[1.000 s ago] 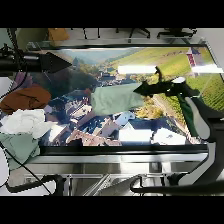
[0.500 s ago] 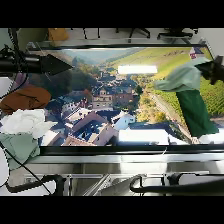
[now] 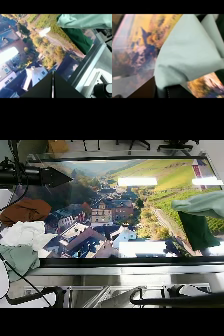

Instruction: Fold the shirts.

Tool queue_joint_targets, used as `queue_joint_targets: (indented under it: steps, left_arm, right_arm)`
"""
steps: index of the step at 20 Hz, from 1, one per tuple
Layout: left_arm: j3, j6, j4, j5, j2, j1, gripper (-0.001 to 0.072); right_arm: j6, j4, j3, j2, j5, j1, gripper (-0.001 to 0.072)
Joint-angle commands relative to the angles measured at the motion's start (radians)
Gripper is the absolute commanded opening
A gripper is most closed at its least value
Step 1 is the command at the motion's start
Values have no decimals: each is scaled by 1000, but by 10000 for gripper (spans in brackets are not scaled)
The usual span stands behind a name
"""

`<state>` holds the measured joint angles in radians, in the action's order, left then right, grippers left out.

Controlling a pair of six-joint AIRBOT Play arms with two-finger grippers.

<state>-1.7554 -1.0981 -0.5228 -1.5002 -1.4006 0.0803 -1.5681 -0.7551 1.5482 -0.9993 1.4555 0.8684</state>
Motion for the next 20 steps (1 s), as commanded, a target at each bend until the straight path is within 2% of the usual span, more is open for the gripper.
queue_joint_targets:
  steps: [1,5,8,9,10,11,12,14,16,17,19,20]
  left_arm:
    - [0,2,-1,-1,0,-1,17]
    - [0,10,-1,-1,0,-1,17]
    - [0,10,-1,-2,0,-1,17]
    - [0,10,-1,-3,0,-1,17]
    - [1,10,-1,-5,0,-1,17]
    - [0,9,0,-7,0,-1,17]
    - [0,9,-1,-11,0,-1,17]
    - [0,9,-1,-11,0,-1,18]
    - [0,9,0,-11,0,0,18]
    - [0,9,-1,-11,0,0,18]
    - [0,9,-8,-10,0,-1,17]
    - [1,8,-26,-18,0,-1,15]
  right_arm:
    - [-113,-270,-25,50,72,16,29]
    - [-180,-468,-233,142,60,16,30]
    - [-201,-503,-452,195,-23,16,31]
    - [-201,-508,-511,201,-40,16,79]
    - [-186,-529,-544,198,-37,16,326]
    - [-167,-562,-545,183,-16,16,605]
    - [-167,-584,-520,166,4,16,661]
    - [-143,-566,-421,134,19,15,661]
    - [-132,-468,-329,122,5,15,659]
    - [-103,-397,-306,123,-13,15,581]
    - [-30,-241,-302,129,-18,14,272]
    - [-1,-181,-303,129,-14,5,167]
